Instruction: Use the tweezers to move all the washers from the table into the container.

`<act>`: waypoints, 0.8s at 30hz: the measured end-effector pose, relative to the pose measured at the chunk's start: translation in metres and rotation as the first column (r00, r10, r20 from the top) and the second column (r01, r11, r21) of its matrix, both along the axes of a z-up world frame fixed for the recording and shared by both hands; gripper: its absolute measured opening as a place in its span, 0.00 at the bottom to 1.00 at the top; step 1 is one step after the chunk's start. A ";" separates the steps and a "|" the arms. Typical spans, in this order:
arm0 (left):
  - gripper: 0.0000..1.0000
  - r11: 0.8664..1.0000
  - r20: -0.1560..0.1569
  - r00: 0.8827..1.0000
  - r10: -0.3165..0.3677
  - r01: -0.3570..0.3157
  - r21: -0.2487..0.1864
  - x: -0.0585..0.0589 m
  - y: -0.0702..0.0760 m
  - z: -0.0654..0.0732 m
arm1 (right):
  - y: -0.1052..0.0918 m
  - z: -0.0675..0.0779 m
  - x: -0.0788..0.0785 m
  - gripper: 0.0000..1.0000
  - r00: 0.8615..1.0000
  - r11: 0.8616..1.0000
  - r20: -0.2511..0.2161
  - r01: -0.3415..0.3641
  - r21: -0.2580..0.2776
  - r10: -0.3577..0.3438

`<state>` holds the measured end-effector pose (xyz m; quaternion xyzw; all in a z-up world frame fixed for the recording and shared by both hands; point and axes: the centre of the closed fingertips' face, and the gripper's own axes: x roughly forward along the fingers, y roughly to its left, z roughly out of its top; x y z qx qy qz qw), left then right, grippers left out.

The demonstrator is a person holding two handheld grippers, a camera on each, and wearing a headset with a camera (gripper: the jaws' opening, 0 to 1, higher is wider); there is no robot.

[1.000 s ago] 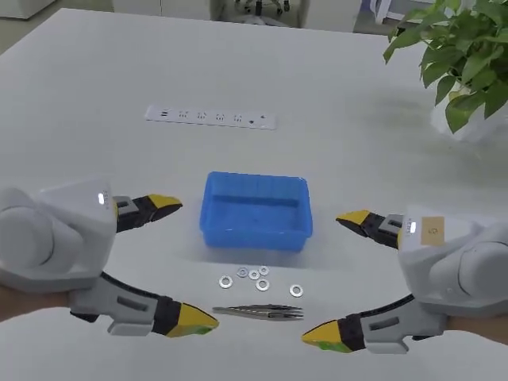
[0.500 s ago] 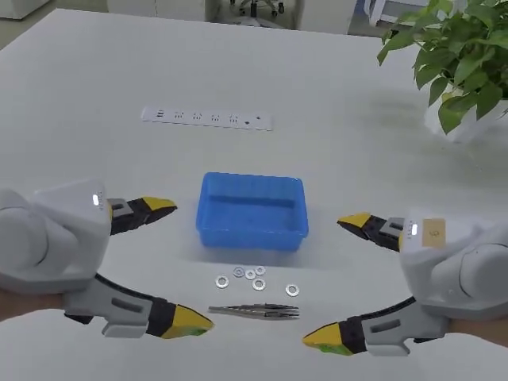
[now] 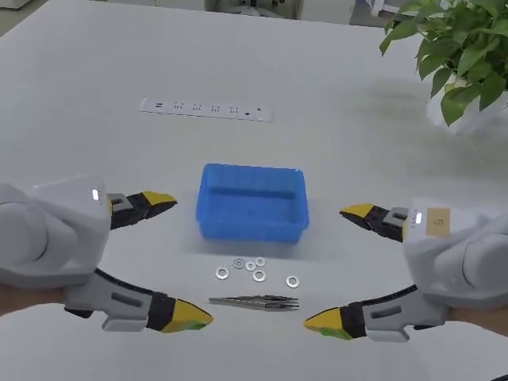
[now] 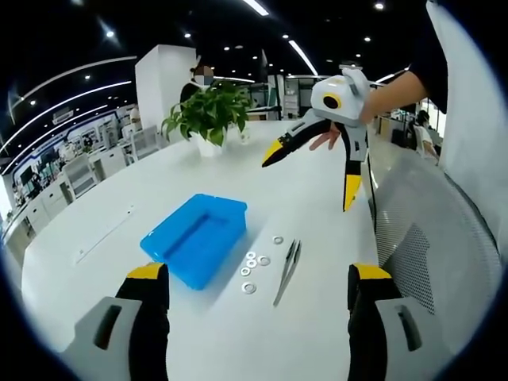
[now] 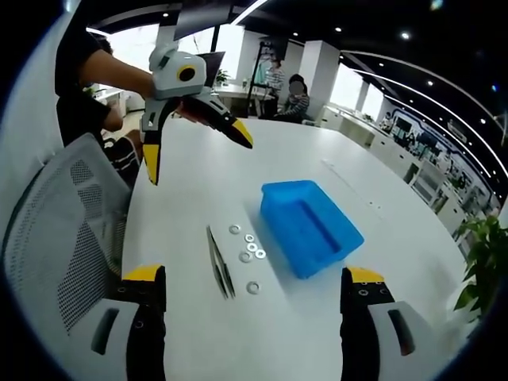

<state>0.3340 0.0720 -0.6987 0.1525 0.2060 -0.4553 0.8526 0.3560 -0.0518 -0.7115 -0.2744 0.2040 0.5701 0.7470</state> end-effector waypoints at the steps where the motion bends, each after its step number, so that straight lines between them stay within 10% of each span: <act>1: 0.99 1.000 -0.002 1.000 0.001 -0.001 -0.001 0.000 0.000 -0.001 | 0.000 -0.002 0.000 0.92 1.000 1.000 -0.003 -0.002 -0.003 0.002; 24: 0.83 0.999 -0.100 0.995 -0.008 0.013 0.050 0.010 -0.001 -0.046 | 0.024 -0.038 0.000 0.82 0.992 0.992 -0.076 -0.105 -0.066 0.100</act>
